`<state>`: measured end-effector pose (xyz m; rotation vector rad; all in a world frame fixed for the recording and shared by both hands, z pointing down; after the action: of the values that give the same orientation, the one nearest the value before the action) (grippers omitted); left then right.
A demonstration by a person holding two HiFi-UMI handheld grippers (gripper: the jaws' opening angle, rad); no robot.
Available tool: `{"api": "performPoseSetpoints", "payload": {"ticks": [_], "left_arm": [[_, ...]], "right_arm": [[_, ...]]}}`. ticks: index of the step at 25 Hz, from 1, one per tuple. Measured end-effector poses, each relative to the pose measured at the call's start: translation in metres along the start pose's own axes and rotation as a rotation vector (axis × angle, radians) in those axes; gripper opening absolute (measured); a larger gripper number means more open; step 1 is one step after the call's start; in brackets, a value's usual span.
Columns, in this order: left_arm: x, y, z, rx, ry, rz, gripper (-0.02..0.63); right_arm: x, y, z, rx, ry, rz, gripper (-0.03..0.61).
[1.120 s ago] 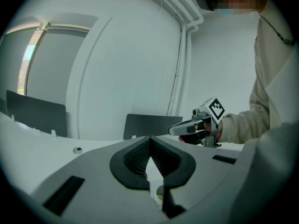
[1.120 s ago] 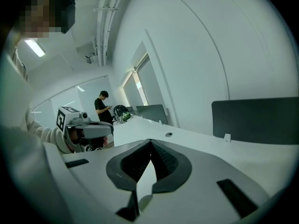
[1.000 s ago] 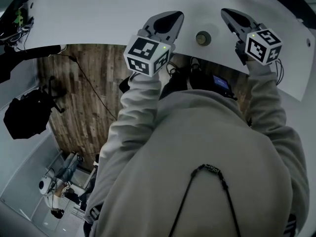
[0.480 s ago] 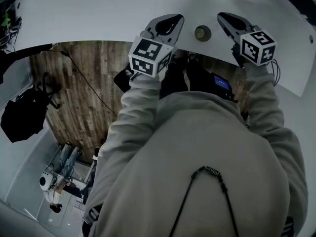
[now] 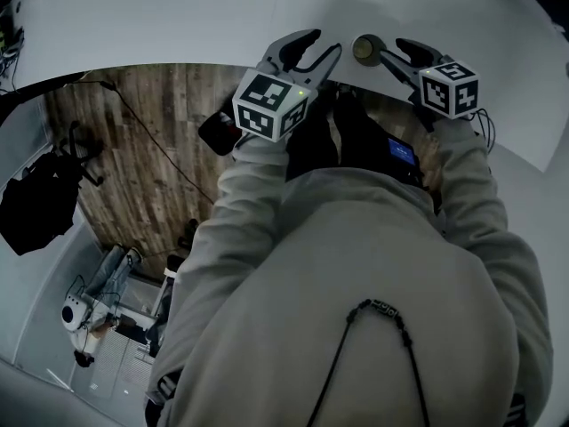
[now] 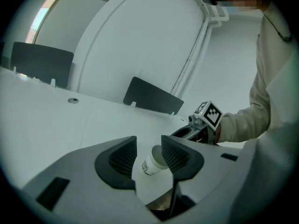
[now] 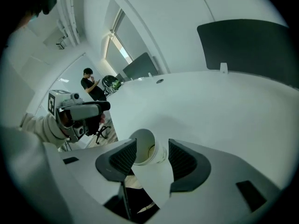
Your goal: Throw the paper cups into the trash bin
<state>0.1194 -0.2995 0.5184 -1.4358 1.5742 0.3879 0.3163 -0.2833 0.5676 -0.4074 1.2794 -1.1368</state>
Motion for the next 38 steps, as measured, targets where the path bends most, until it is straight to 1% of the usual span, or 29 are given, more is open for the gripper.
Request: {"api": "performPoseSetpoints", "payload": {"ticks": [7,13,14,15,16,17,18,20,21,22,24,26,33,38], "left_arm": [[-0.023,0.003,-0.005,0.012,0.042,-0.022,0.149],[-0.029,0.010,-0.007,0.016,0.069,-0.022,0.147],[-0.029,0.011,-0.007,0.012,0.071,-0.022,0.146],[-0.030,0.011,-0.007,0.010,0.072,-0.021,0.146],[-0.031,0.010,-0.006,0.009,0.072,-0.021,0.146],[-0.034,0.009,-0.005,0.010,0.072,-0.021,0.143],[-0.036,0.007,-0.003,0.012,0.070,-0.022,0.140],[-0.038,0.006,-0.001,0.021,0.064,-0.024,0.117],[-0.038,0.006,-0.001,0.022,0.059,-0.023,0.073],[-0.038,0.006,0.001,0.014,0.054,-0.019,0.003],[-0.037,0.005,0.007,-0.025,0.051,-0.011,0.002],[-0.037,0.004,0.010,-0.042,0.039,-0.021,0.000],[-0.037,0.005,0.008,-0.014,0.030,-0.041,0.000],[-0.023,0.013,0.022,0.001,-0.027,-0.041,0.000]], "right_arm": [[-0.006,-0.028,0.004,0.002,0.016,-0.049,0.192],[0.003,-0.035,0.005,-0.026,0.020,-0.055,0.186],[0.005,-0.034,0.005,-0.042,0.033,-0.057,0.152],[0.005,-0.034,0.005,-0.061,0.057,-0.060,0.074],[0.005,-0.033,0.005,-0.080,0.088,-0.064,0.048],[0.003,-0.032,0.005,-0.094,0.120,-0.068,0.043],[0.001,-0.031,0.005,-0.105,0.145,-0.070,0.042],[-0.001,-0.030,0.007,-0.117,0.160,-0.067,0.041],[-0.002,-0.030,0.007,-0.119,0.157,-0.065,0.041],[-0.002,-0.030,0.008,-0.120,0.155,-0.064,0.041],[-0.005,-0.029,0.008,-0.120,0.161,-0.066,0.041],[-0.006,-0.028,0.006,-0.119,0.169,-0.071,0.041],[-0.006,-0.028,0.006,-0.119,0.166,-0.070,0.041],[-0.003,-0.013,-0.002,-0.123,0.159,-0.047,0.040]]}}
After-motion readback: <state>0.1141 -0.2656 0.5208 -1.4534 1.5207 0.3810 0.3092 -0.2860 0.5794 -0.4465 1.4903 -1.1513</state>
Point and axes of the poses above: the fingertips, and each gripper's own axes: y backward along the fingers, z to its right, x out of its top, the point moved 6 cm from there along y, backward along the fingers, and after that the axes turned 11 degrees about -x, right-handed, at the moved point
